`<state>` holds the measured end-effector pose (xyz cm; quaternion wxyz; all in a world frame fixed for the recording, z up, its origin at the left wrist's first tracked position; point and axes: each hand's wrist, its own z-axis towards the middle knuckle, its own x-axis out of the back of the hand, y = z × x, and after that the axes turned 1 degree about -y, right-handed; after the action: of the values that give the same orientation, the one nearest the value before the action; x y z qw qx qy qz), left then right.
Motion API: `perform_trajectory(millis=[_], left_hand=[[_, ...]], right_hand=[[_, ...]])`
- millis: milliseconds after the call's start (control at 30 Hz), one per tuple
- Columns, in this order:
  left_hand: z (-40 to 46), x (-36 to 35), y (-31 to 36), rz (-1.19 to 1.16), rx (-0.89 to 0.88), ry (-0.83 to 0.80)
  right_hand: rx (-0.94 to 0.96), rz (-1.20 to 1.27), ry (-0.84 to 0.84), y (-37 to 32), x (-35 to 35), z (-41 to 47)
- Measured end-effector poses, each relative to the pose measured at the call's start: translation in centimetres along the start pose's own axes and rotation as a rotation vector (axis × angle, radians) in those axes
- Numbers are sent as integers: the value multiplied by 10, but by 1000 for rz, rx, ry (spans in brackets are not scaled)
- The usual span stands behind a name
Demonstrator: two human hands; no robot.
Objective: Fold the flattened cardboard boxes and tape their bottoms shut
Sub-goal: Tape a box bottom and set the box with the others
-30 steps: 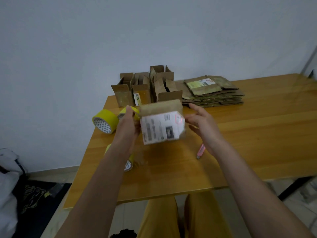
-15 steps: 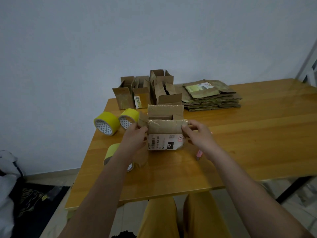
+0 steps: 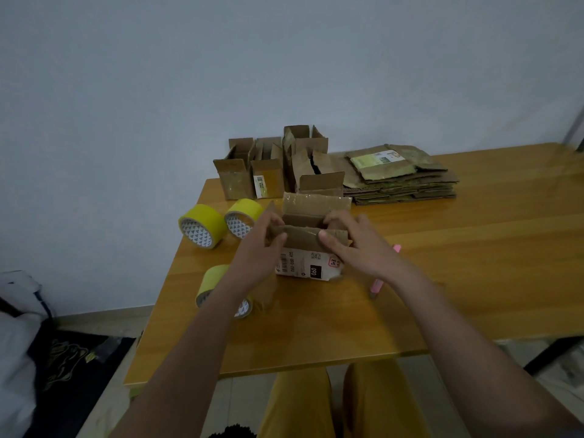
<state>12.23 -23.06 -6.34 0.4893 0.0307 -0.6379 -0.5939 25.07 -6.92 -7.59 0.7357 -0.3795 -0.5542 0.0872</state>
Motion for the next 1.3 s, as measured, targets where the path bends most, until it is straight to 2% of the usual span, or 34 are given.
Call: perform_trajectory(millis=[133, 200, 367, 500, 567, 667, 733, 933, 1133, 1300], left_hand=[[9, 1, -5, 5, 31, 80], [14, 2, -9, -15, 51, 58], [15, 3, -1, -184, 108, -16], [10, -7, -1, -202, 130, 147], [5, -12, 3, -224, 202, 174], [-5, -21, 15, -349, 317, 35], [-11, -29, 21, -370, 325, -63], [-10, -28, 28, -392, 326, -97], [7, -19, 21, -391, 310, 61], [30, -16, 11, -259, 285, 89]], right_hand=[[42, 169, 79, 2, 5, -6], [55, 193, 97, 6, 7, -10], [9, 392, -4, 13, 13, -17], [7, 519, 42, 20, 11, -11], [9, 620, 74, 20, 6, -9], [19, 662, 120, 18, -3, -5], [-9, 682, 164, 18, -8, -4], [10, 545, 206, 17, -8, -6], [62, 451, 305, -4, -18, 9], [55, 285, 443, -4, -29, 27]])
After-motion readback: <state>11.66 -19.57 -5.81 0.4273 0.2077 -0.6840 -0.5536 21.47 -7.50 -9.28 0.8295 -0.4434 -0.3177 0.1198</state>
